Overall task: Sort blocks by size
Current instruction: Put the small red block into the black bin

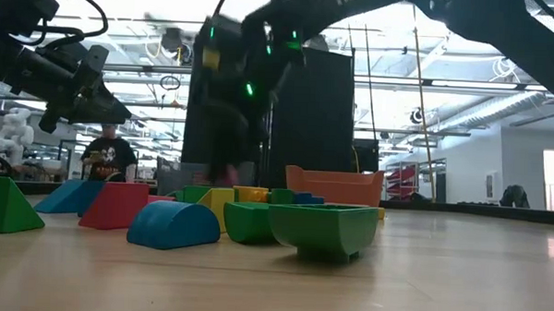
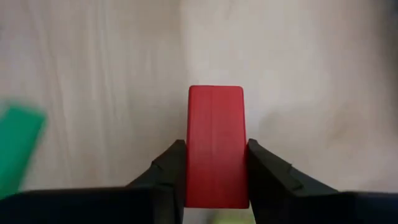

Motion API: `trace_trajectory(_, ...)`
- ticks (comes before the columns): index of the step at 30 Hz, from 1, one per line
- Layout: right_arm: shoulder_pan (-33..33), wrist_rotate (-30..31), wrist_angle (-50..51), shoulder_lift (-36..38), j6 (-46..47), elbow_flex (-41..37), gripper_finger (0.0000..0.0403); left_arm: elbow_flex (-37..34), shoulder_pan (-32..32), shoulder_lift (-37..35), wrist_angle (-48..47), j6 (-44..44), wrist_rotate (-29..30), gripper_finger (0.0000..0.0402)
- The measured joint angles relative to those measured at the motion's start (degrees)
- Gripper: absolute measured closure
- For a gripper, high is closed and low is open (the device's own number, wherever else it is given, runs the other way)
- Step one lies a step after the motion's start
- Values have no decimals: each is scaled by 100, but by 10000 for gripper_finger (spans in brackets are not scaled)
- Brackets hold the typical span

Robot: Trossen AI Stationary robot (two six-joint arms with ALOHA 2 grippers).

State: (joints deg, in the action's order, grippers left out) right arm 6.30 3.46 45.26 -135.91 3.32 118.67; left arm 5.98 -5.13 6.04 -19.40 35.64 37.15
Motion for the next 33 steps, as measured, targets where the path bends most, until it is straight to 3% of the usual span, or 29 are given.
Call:
trace_trajectory(9,1069,310,-1083,22,-69,1238,296,0,0,4,0,-2,26,307)
trace_trajectory(16,1821,186,-1369,-72,500,1240,296,0,0,4,-2,-2,60,307)
trace_trajectory(24,1954,-236,-1178,-393,631,1231,295,1,0,47,-2,1,206,307)
trace_trajectory(33,1954,-358,-1265,-487,676,1240,145,0,0,134,-2,2,226,307)
